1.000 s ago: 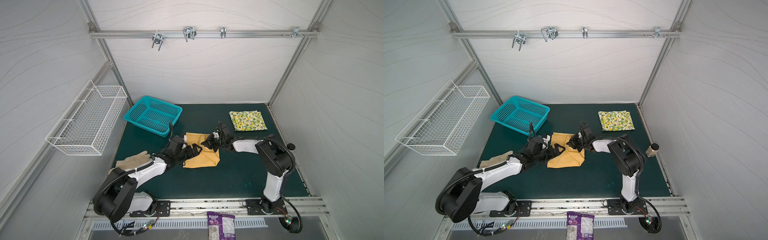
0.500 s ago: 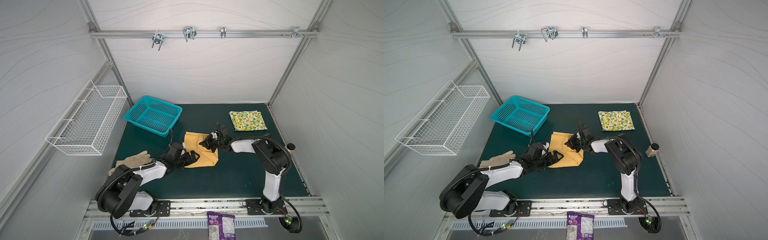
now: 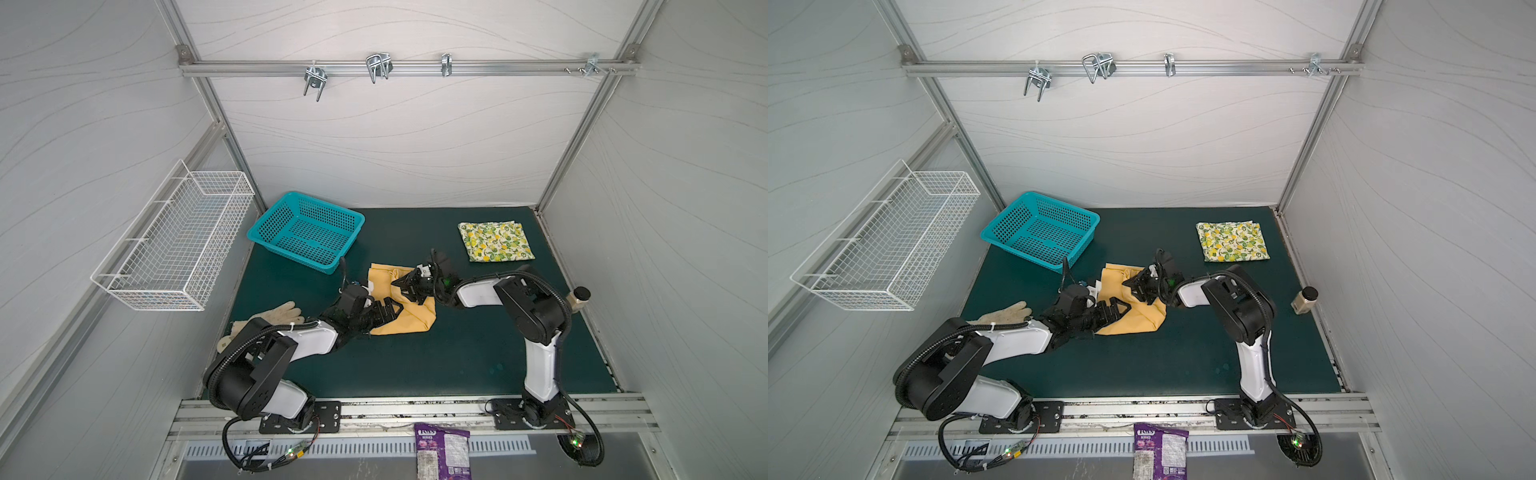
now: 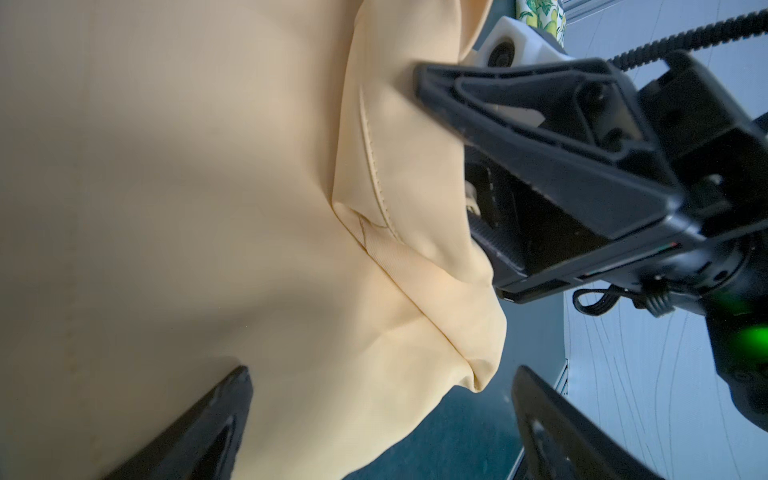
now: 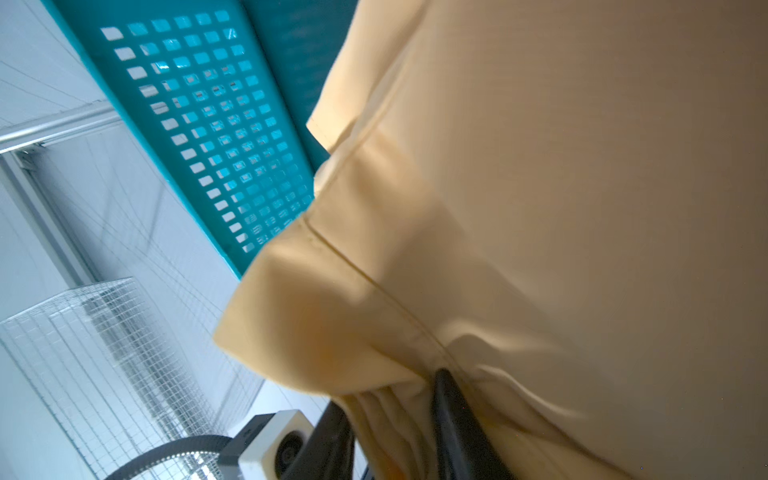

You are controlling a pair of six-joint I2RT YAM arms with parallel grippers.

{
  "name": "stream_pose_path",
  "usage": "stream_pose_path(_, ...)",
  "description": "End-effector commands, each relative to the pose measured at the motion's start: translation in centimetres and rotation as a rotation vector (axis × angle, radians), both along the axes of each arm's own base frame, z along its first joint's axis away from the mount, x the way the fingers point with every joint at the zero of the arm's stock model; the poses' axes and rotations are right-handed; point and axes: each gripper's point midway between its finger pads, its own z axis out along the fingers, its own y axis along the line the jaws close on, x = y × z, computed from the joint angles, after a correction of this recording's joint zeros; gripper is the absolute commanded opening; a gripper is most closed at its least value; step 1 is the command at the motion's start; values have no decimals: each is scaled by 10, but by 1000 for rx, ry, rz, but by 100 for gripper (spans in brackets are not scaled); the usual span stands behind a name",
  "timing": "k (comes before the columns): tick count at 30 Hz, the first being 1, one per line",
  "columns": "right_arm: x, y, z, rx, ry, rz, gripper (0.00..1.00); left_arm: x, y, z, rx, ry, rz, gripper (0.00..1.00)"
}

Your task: Fold and stack the skirts

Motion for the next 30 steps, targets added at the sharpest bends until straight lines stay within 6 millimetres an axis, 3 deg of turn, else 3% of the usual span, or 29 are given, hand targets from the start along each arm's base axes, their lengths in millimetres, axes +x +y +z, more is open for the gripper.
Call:
stream_pose_path(1, -11, 4, -21, -22, 73, 4, 44, -19, 20, -37, 94, 123, 35, 98)
stream_pose_path(9, -1, 20, -11, 7, 60, 19, 70, -20, 22, -35, 110, 117, 36, 98)
stream_pose_path(10, 1, 22, -9, 13, 54, 22, 99, -20, 23, -35, 112, 115, 37, 98)
stream_pose_path(17, 13, 35, 15, 35, 12, 35, 99, -22, 28, -34, 133, 106, 40, 98)
stream_pose_path(23, 19, 47, 56, 53, -55, 64, 99, -23, 30, -34, 138, 107, 44, 98)
stream_pose_path(30, 21, 46, 104, 30, -165, 93, 99, -22, 30, -36, 137, 109, 45, 98)
